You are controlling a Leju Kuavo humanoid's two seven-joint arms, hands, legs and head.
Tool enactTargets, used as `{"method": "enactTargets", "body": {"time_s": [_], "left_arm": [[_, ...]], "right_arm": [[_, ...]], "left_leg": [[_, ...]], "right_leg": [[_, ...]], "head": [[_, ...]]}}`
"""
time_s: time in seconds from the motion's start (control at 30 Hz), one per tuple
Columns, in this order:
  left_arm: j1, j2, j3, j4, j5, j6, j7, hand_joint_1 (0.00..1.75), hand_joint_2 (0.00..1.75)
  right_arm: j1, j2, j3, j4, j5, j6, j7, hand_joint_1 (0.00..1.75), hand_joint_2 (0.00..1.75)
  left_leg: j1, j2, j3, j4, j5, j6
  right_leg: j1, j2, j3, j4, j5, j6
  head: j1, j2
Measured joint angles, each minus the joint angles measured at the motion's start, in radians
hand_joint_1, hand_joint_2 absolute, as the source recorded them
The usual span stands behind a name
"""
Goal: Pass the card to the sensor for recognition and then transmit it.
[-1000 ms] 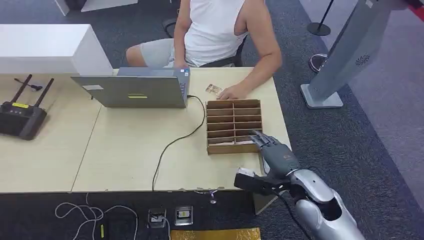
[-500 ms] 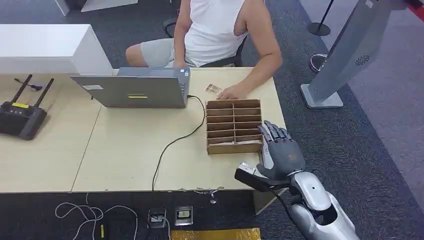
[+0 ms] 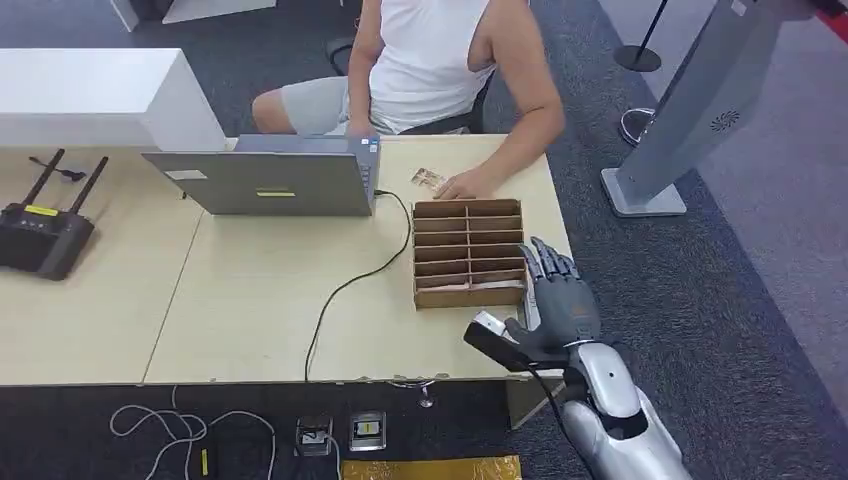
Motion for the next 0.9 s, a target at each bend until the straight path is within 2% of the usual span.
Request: {"method": "enactTargets", "body": {"time_s": [0.5, 0.9], "left_arm": [[-0.001, -0.007, 0.0, 0.0, -0.019, 0.0, 0.0, 0.0, 0.0], [-0.002, -0.007, 0.0, 0.0, -0.024, -0.001, 0.0, 0.0, 0.0]], "right_arm": [[-0.05, 0.063, -0.044, 0.129, -0.006, 0.009, -0.058, 0.0, 1.75], [-0.077, 0.097, -0.063, 0.21, -0.015, -0.006, -0.075, 0.0, 1.75]], "left_leg": [[0.0, 0.0, 0.0, 0.0, 0.0, 0.0], [0.0, 0.0, 0.0, 0.0, 0.0, 0.0]], "right_leg": [[0.0, 0.0, 0.0, 0.0, 0.0, 0.0], [0.0, 0.0, 0.0, 0.0, 0.0, 0.0]], "head": [[0.0, 0.0], [0.0, 0.0]]}}
